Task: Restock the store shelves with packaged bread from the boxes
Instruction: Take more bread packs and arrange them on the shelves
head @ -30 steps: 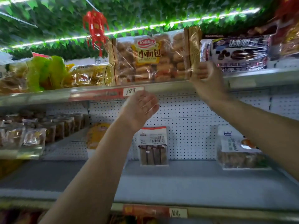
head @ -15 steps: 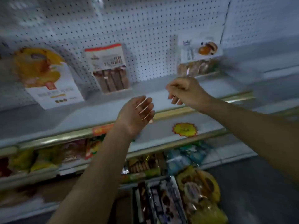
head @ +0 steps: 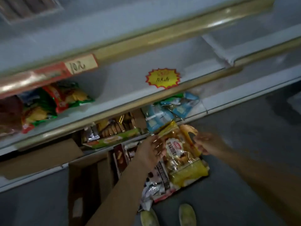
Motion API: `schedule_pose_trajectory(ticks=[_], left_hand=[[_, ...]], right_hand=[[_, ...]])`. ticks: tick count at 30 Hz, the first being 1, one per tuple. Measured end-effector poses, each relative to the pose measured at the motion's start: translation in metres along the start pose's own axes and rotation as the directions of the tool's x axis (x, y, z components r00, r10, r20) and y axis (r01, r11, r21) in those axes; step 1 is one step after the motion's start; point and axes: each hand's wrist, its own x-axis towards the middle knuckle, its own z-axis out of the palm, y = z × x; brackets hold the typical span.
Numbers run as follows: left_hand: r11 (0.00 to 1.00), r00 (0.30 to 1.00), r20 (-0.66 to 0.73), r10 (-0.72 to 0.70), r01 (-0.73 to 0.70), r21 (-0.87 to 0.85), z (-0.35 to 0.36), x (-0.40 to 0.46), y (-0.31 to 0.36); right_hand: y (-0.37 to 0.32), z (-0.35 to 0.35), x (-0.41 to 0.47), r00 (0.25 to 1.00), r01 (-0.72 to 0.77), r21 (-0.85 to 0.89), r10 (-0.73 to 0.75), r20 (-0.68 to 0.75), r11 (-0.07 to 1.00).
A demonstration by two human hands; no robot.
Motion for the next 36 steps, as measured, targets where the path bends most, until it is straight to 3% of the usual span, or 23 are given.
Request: schedule_pose_trajectory(ticks=[3, 7, 12, 18, 23, 26, 28, 31, 33, 36], left_hand=[[0.997, 0.997, -0.045, -0.059, 0.057, -0.060, -0.005, 0.045, -0.044], [0.993, 0.989, -0.105, -0.107, 0.101, -0.065, -0.019, 0.103, -0.094], [0.987, 0.975, -0.171, -0.142, 0.152, 0.048, -0.037, 0.167, -0.146], [0.975, 0.966, -0.230, -0.119, 0.158, 0.157, -0.049, 0.229, -0.180], [0.957, 0.957, -0.258, -0.135, 0.193, 0.215, -0.050, 0.263, -0.191], [0.960, 0.955, -0.281, -0.098, 0.165, 0.224, -0.048, 0.272, -0.196], [0.953, 0.955, -0.285, -0.077, 0.155, 0.260, -0.045, 0.276, -0.199], [0.931, 0.955, -0.283, -0.089, 0.180, 0.316, -0.043, 0.278, -0.201], [0.931, 0.951, -0.289, -0.111, 0.202, 0.305, -0.047, 0.281, -0.202], [0.920, 0.944, -0.316, -0.096, 0.205, 0.334, -0.047, 0.284, -0.202]], right_hand=[[0.061, 0.002, 0.030, 0.996, -0.092, -0.020, 0.092, -0.019, 0.996], [0.121, 0.009, 0.069, 0.995, -0.102, -0.090, 0.102, -0.002, 0.991], [0.187, 0.027, 0.115, 0.989, -0.137, -0.175, 0.123, -0.086, 0.975], [0.259, 0.051, 0.145, 0.945, -0.325, -0.182, 0.316, -0.080, 0.928], [0.282, 0.061, 0.156, 0.959, -0.260, -0.183, 0.233, -0.159, 0.948], [0.286, 0.065, 0.158, 0.948, -0.238, 0.010, 0.235, -0.217, 0.971], [0.288, 0.064, 0.160, 0.921, -0.317, 0.137, 0.340, -0.191, 0.938], [0.295, 0.058, 0.165, 0.889, -0.428, 0.107, 0.440, -0.131, 0.897], [0.297, 0.056, 0.166, 0.898, -0.418, -0.011, 0.411, -0.155, 0.908], [0.297, 0.052, 0.162, 0.900, -0.350, 0.032, 0.346, -0.267, 0.936]])
